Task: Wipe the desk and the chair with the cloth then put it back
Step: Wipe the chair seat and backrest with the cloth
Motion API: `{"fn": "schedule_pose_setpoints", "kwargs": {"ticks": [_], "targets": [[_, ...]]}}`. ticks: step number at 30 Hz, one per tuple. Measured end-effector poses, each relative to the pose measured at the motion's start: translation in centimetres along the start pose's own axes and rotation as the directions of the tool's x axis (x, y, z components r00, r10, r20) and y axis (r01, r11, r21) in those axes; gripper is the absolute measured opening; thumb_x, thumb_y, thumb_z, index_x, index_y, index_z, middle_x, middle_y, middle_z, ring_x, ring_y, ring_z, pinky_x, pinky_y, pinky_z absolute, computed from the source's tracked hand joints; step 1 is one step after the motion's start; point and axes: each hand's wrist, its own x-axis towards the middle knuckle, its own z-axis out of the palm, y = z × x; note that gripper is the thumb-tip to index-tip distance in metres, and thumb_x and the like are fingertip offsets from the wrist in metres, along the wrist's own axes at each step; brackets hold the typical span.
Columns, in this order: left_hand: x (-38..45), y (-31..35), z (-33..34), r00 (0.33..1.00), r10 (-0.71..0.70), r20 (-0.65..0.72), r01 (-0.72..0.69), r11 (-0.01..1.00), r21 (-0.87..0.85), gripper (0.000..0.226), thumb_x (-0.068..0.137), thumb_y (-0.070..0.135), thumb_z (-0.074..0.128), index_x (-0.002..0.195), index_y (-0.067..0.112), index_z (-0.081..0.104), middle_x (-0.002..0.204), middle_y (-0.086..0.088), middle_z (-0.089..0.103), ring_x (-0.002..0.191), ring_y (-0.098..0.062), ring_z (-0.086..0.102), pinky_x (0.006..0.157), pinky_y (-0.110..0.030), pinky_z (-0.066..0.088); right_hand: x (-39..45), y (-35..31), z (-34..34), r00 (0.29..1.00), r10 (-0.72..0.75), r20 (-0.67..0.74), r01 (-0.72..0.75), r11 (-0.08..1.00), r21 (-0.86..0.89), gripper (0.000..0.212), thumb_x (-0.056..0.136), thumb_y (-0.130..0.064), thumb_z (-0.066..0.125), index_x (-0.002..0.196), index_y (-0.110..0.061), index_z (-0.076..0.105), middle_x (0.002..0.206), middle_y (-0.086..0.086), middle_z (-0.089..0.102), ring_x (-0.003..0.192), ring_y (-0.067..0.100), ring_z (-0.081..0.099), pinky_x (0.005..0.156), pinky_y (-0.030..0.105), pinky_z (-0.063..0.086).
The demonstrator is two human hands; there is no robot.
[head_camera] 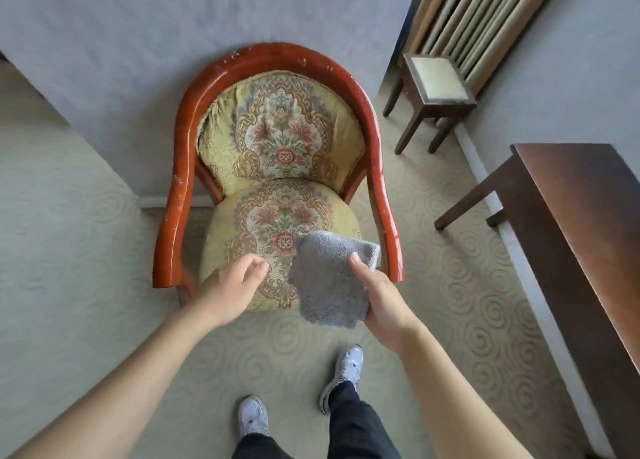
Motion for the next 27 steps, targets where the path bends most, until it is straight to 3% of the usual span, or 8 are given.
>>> {"fn": "schedule_pose_setpoints", "kwargs": {"ticks": [3, 5, 9, 13, 17, 19, 22, 27], "targets": [[2.1, -4.0, 1.0, 0.997, -0.071, 0.038, 0.071, 0.997, 0.003, 0.037, 0.103, 0.051, 0.037, 0.121, 0.029, 0.059, 0.125, 0.007, 0.065, 0.112, -0.017, 0.062, 0.093, -0.035, 0.048, 4.1, 0.9, 0.1, 0.993, 0.054, -0.102, -0.054, 0.999, 0.010, 0.048, 0.090, -0.057, 0.060, 0.117, -0.020, 0.073, 0.123, 0.012, 0.071, 0.116, 0.029, 0.066, 0.090, 0.040, 0.056], [3.9, -6.3, 2.0, 0.993, -0.105, 0.047, 0.105, 0.994, 0.007, 0.037, 0.101, 0.055, 0.036, 0.119, 0.031, 0.059, 0.128, 0.008, 0.065, 0.115, -0.018, 0.061, 0.097, -0.038, 0.049, 7.6, 2.0, -0.5, 0.977, 0.103, -0.186, -0.102, 0.995, 0.014, 0.053, 0.089, -0.059, 0.061, 0.119, -0.017, 0.070, 0.117, 0.011, 0.073, 0.110, 0.029, 0.069, 0.090, 0.042, 0.055], [8.3, -11.2, 5.8, 0.987, -0.161, 0.001, 0.161, 0.986, -0.031, 0.049, 0.098, 0.060, 0.036, 0.129, 0.028, 0.057, 0.138, 0.005, 0.060, 0.126, -0.017, 0.055, 0.102, -0.035, 0.044, 15.6, 5.5, -2.8, 0.909, 0.155, -0.387, -0.136, 0.988, 0.075, 0.047, 0.091, -0.057, 0.060, 0.117, -0.019, 0.065, 0.103, 0.003, 0.078, 0.097, 0.023, 0.074, 0.076, 0.037, 0.059], [14.2, -15.0, 10.5, 0.980, -0.200, -0.024, 0.200, 0.980, 0.019, 0.082, 0.086, 0.079, 0.020, 0.150, 0.030, 0.038, 0.159, 0.005, 0.038, 0.145, -0.017, 0.036, 0.116, -0.041, 0.034, 23.8, 9.0, -6.4, 0.784, 0.143, -0.604, -0.098, 0.989, 0.108, 0.039, 0.089, -0.063, 0.057, 0.098, -0.026, 0.063, 0.084, -0.007, 0.077, 0.082, 0.011, 0.075, 0.072, 0.032, 0.056], [21.1, -17.6, 15.6, 0.962, -0.273, 0.018, 0.271, 0.961, 0.061, 0.087, 0.081, 0.085, 0.019, 0.157, 0.044, 0.011, 0.168, 0.009, 0.009, 0.154, -0.021, 0.018, 0.119, -0.055, 0.028, 30.7, 11.3, -10.6, 0.691, 0.022, -0.723, -0.017, 1.000, 0.015, 0.036, 0.088, -0.065, 0.055, 0.086, -0.029, 0.061, 0.071, -0.016, 0.074, 0.071, 0.001, 0.072, 0.071, 0.027, 0.050], [24.3, -18.6, 17.3, 0.974, -0.223, -0.045, 0.225, 0.973, 0.043, 0.087, 0.082, 0.086, 0.023, 0.157, 0.046, 0.010, 0.168, 0.008, 0.008, 0.154, -0.023, 0.016, 0.116, -0.057, 0.024, 33.3, 12.1, -12.4, 0.685, -0.021, -0.728, 0.045, 0.999, 0.014, 0.037, 0.091, -0.062, 0.056, 0.082, -0.028, 0.067, 0.065, -0.020, 0.072, 0.063, -0.003, 0.070, 0.066, 0.024, 0.051], [28.3, -20.5, 18.6, 0.984, -0.083, -0.159, 0.113, 0.974, 0.195, 0.090, 0.081, 0.091, 0.016, 0.158, 0.045, 0.006, 0.168, 0.011, -0.005, 0.155, -0.018, -0.005, 0.117, -0.054, 0.001, 35.8, 12.8, -14.7, 0.655, -0.175, -0.735, 0.134, 0.984, -0.116, 0.049, 0.093, -0.061, 0.053, 0.069, -0.026, 0.077, 0.066, -0.013, 0.072, 0.063, 0.005, 0.069, 0.062, 0.025, 0.054], [31.8, -24.2, 19.6, 0.959, 0.042, -0.281, 0.094, 0.886, 0.454, 0.097, 0.081, 0.092, 0.004, 0.160, 0.036, -0.002, 0.167, 0.000, -0.014, 0.154, -0.023, -0.016, 0.124, -0.051, -0.009, 38.6, 13.1, -17.5, 0.467, -0.240, -0.851, 0.259, 0.957, -0.127, 0.034, 0.092, -0.059, 0.052, 0.085, -0.028, 0.065, 0.082, -0.018, 0.070, 0.080, 0.002, 0.068, 0.068, 0.025, 0.052]]}}
